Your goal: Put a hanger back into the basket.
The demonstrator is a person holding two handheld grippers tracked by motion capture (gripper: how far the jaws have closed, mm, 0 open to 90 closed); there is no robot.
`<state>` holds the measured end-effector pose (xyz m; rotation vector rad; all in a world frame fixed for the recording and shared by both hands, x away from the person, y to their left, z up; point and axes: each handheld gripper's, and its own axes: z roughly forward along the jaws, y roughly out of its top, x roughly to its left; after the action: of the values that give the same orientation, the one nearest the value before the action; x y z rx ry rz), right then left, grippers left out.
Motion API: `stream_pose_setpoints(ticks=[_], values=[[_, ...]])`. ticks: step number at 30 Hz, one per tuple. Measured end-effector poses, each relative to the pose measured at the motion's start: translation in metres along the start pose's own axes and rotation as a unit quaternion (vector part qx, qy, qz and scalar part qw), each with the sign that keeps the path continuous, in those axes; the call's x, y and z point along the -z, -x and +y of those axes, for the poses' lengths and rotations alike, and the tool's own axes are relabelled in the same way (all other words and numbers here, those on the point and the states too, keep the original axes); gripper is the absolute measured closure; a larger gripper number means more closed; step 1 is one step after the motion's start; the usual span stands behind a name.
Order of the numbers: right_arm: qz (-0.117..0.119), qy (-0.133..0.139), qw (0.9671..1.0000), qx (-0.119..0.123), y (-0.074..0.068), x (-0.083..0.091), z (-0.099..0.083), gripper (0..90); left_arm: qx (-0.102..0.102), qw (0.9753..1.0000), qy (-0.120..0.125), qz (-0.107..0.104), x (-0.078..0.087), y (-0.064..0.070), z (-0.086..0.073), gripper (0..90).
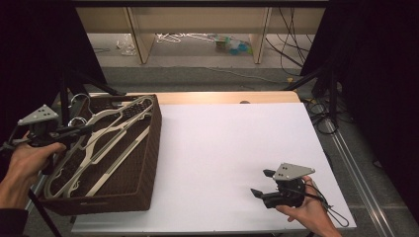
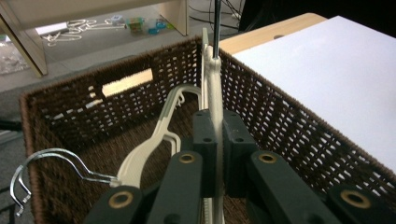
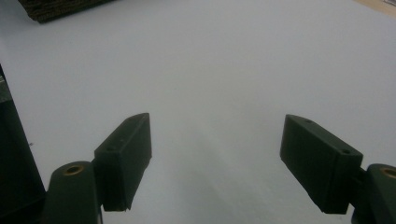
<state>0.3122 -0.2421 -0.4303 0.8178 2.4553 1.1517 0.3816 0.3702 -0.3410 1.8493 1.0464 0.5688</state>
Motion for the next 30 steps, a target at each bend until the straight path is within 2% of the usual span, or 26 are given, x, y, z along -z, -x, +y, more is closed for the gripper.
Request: stream_pose_setpoints(ticks=[1, 2, 3, 4, 5, 6, 7, 8, 10, 12, 14, 15, 17, 18, 19, 21, 22, 23, 25, 26, 27, 28, 29, 30], values=[[0.000, -0.001, 1.0000, 0.000, 0.000, 0.000, 0.000, 25.8, -0.009, 0.9999, -0.003, -0.004, -0.002, -0.002, -0.002, 85.6], [0.000, 0.000, 1.0000, -0.001, 0.000, 0.000, 0.000, 25.8, -0.002, 1.0000, -0.003, -0.008, -0.004, -0.002, -0.005, 85.5], [0.000, 0.000, 1.0000, -0.001, 0.000, 0.000, 0.000, 25.8, -0.014, 0.9998, -0.005, -0.013, -0.006, -0.004, -0.006, 85.4], [0.001, 0.000, 1.0000, -0.001, 0.000, 0.000, 0.000, 25.8, -0.001, 0.9999, -0.007, -0.013, -0.007, -0.003, -0.008, 85.3], [0.001, 0.000, 1.0000, -0.001, 0.000, 0.000, 0.000, 25.8, -0.012, 0.9998, -0.014, -0.012, -0.009, -0.006, -0.010, 85.1], [0.000, 0.000, 1.0000, 0.001, 0.000, 0.000, 0.000, 25.8, -0.005, 0.9998, -0.011, -0.016, -0.011, -0.006, -0.012, 85.1], [-0.001, -0.001, 1.0000, 0.001, 0.000, -0.001, 0.000, 25.8, -0.014, 0.9997, -0.013, -0.018, -0.013, -0.008, -0.013, 84.9], [0.001, -0.001, 1.0000, 0.001, 0.000, -0.001, 0.000, 25.8, 0.013, 0.9996, -0.012, -0.020, -0.015, -0.005, -0.016, 84.7], [0.002, -0.003, 1.0000, -0.001, 0.000, 0.000, 0.000, 25.8, 0.003, 0.9996, -0.018, -0.020, -0.018, -0.006, -0.018, 84.5], [0.002, -0.003, 1.0000, 0.000, 0.000, 0.000, 0.000, 25.8, 0.009, 0.9995, -0.026, -0.014, -0.021, -0.006, -0.021, 84.3], [0.002, -0.004, 1.0000, -0.002, -0.001, -0.001, 0.000, 25.8, 0.034, 0.9988, -0.034, -0.012, -0.025, -0.002, -0.025, 84.2], [0.002, -0.003, 1.0000, -0.001, -0.001, -0.001, 0.000, 25.8, 0.040, 0.9984, -0.038, -0.011, -0.026, -0.002, -0.027, 84.1], [0.001, -0.003, 1.0000, 0.000, 0.000, -0.001, 0.000, 25.8, 0.036, 0.9985, -0.039, -0.007, -0.030, -0.004, -0.030, 84.1], [0.000, -0.003, 1.0000, 0.001, 0.000, -0.001, 0.000, 25.8, 0.034, 0.9980, -0.052, -0.006, -0.031, -0.004, -0.031, 84.0], [-0.001, -0.004, 1.0000, 0.001, 0.000, -0.001, 0.000, 25.8, 0.049, 0.9971, -0.058, 0.003, -0.033, -0.003, -0.033, 84.1], [0.002, -0.003, 1.0000, -0.001, -0.001, 0.000, 0.000, 25.9, 0.039, 0.9969, -0.068, 0.004, -0.034, -0.006, -0.035, 84.1], [0.002, -0.003, 1.0000, 0.000, 0.000, -0.001, 0.000, 25.9, 0.052, 0.9966, -0.063, 0.008, -0.035, -0.005, -0.037, 84.1], [0.001, -0.003, 1.0000, 0.001, 0.000, -0.001, 0.000, 25.9, 0.043, 0.9967, -0.069, 0.008, -0.035, -0.008, -0.038, 84.0], [0.000, -0.002, 1.0000, 0.002, 0.000, -0.001, 0.000, 25.9, 0.042, 0.9971, -0.061, 0.015, -0.037, -0.009, -0.039, 83.9], [0.000, -0.001, 1.0000, 0.001, 0.000, -0.001, 0.000, 25.9, 0.053, 0.9962, -0.066, 0.019, -0.036, -0.010, -0.039, 83.7], [0.002, -0.003, 1.0000, -0.002, -0.001, -0.001, 0.000, 25.9, 0.038, 0.9967, -0.069, 0.020, -0.036, -0.013, -0.039, 83.6], [0.001, -0.003, 1.0000, -0.001, -0.001, -0.001, 0.000, 25.9, 0.046, 0.9963, -0.067, 0.027, -0.037, -0.013, -0.040, 83.3], [0.000, -0.001, 1.0000, 0.001, 0.000, -0.001, 0.000, 25.9, 0.025, 0.9972, -0.066, 0.025, -0.038, -0.017, -0.039, 83.1], [0.000, -0.001, 1.0000, 0.001, 0.000, -0.001, 0.000, 25.9, 0.037, 0.9966, -0.068, 0.031, -0.039, -0.016, -0.040, 82.8]])
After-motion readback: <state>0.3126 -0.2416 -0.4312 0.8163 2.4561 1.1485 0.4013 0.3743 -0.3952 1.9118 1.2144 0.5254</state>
